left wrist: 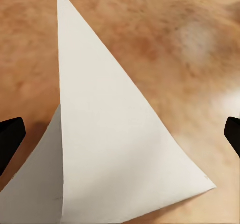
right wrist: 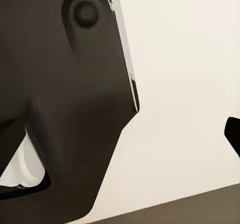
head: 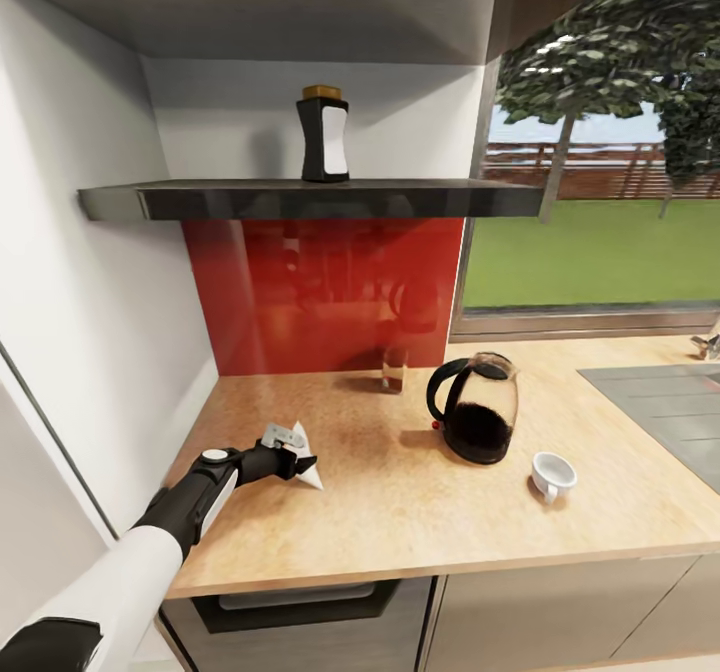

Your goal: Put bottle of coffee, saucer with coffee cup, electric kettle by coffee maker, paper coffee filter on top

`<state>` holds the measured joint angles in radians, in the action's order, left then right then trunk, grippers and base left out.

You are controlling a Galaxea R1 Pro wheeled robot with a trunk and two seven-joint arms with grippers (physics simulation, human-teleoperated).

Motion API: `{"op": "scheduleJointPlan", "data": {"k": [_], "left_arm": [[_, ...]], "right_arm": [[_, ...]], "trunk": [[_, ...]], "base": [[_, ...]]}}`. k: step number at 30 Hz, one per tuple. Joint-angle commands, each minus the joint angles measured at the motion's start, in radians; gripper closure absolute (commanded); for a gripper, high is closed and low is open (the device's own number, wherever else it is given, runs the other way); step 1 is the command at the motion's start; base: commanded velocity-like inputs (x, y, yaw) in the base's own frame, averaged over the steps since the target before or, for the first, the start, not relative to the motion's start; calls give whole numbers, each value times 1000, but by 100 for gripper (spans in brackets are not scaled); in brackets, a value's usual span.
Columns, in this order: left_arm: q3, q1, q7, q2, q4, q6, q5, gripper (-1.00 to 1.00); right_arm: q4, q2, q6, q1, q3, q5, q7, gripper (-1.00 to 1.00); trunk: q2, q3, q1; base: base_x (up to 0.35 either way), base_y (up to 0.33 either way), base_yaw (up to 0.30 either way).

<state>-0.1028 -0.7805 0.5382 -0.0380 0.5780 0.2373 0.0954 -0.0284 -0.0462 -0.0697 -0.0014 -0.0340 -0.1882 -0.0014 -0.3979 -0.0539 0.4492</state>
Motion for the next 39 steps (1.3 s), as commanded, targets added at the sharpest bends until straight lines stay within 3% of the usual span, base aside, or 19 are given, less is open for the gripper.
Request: {"op": "scheduleJointPlan", "data": {"k": [1,30,31,39], "left_arm": [[-1,3,3,0,2,3,7,-100],[-10,32,3,4,-1,0,6,-100],[-10,32,3,4,-1,0,6,100],[-9,32,3,3,-1,0,6,100]], "right_arm": [[-1,0,-2,0,-3,-5,0,-100],[-1,0,-2,0,-3,-5,0,-100],[-1,0,-2,0,-3,-5,0,-100],[-1,0,-2,0,-3,-5,0,-100]], "trunk": [[-2,-2,1],[-2,-2,1],[-2,-2,1],[-2,-2,1]], "base": [[140,-70,0],[19,-7,0],[0,0,0],[0,0,0]]}}
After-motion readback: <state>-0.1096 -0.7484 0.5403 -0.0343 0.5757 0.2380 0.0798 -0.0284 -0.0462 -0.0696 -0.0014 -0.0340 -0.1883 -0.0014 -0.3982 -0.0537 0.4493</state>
